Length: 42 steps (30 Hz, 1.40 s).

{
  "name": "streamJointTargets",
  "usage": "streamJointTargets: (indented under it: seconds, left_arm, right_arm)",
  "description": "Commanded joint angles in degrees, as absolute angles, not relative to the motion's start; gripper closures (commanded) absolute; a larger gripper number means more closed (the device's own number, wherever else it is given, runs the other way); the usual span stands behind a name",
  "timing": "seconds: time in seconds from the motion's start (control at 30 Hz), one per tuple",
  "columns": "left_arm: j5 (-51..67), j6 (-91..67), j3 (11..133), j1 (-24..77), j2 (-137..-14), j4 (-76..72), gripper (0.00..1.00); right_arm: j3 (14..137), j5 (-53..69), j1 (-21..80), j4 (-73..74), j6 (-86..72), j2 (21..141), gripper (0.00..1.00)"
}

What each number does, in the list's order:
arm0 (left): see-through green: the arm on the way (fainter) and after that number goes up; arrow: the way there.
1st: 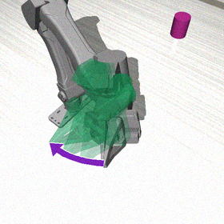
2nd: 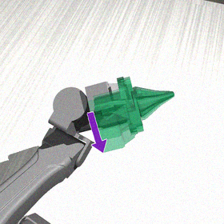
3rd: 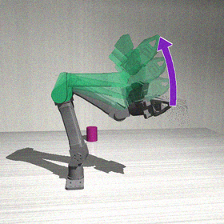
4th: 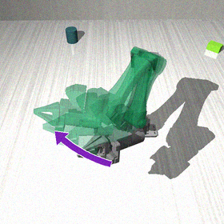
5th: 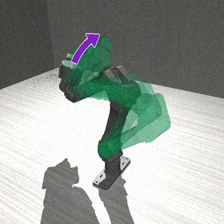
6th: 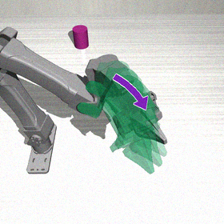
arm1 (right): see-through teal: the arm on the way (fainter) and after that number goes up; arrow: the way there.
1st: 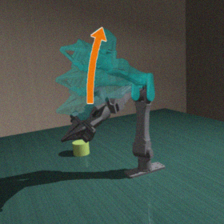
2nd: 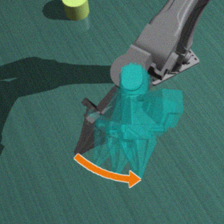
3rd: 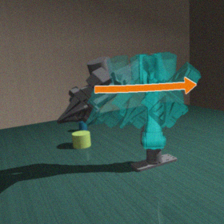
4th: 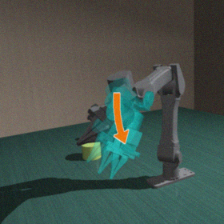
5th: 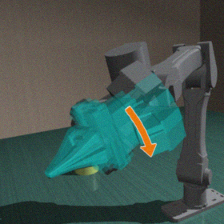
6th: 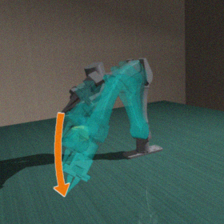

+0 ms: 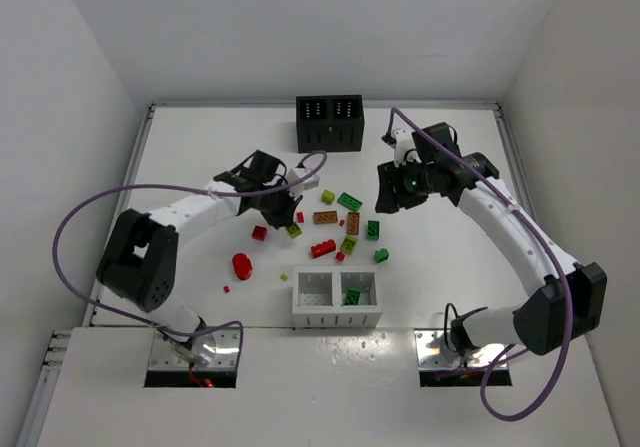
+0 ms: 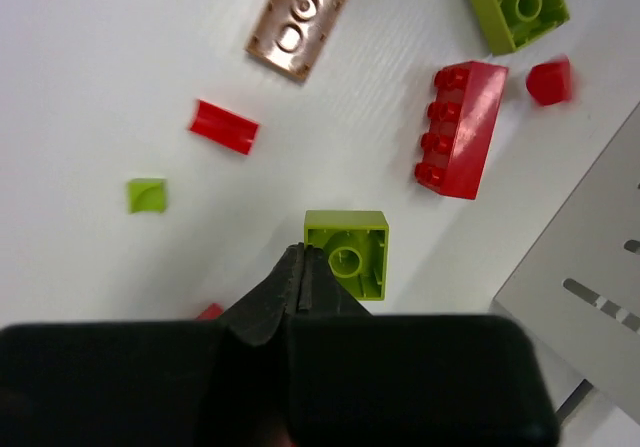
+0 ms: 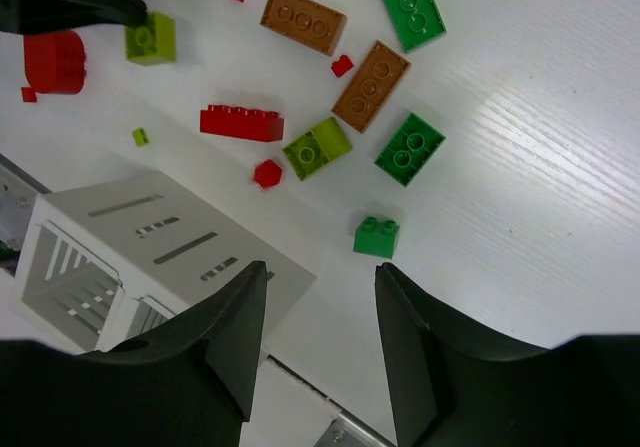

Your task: Sort the legos into containers by color

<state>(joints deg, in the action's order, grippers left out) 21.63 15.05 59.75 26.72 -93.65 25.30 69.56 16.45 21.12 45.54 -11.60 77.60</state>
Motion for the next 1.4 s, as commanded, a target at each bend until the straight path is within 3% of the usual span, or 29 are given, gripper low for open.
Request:
streamJointTargets:
  seconds: [0.0, 0.3, 0.5, 0.67, 0.97, 1.27, 1.37]
  left_arm:
    - [21.4, 16.8, 63.0, 25.2, -87.4, 25.9, 1.0]
    - [29.2, 22.2, 66.9, 25.8, -76.6, 37.6, 1.0]
    - [33.2, 31.5, 65.6, 31.8, -66.9, 49.3, 1.0]
    - [33.2, 30.9, 65.0, 37.6, -60.9, 51.2, 1.0]
    - [29.6, 28.3, 66.7, 48.2, -65.5, 49.8, 1.0]
    - [29.1, 29.8, 67.2, 51.8, -70.0, 48.4, 1.0]
    - [29.1, 31.5, 67.2, 52.3, -71.2, 48.4, 0.92]
  right_arm:
    - [69.7, 15.8, 20.2, 45.4, -9.3, 78.2, 0.52]
    - [67.9, 16.7, 19.2, 44.2, -9.3, 79.5, 0.53]
    - [66.5, 17.8, 17.9, 44.7, -5.0, 81.3, 0.45]
    - [63.9, 15.6, 16.8, 44.7, -1.6, 82.8, 0.44]
    - [63.9, 18.4, 14.6, 46.0, 0.8, 86.7, 0.4]
    - [64.4, 21.2, 15.1, 49.2, 10.7, 88.6, 0.4]
    - [63.2, 22.3, 15.1, 49.9, 14.0, 88.6, 0.4]
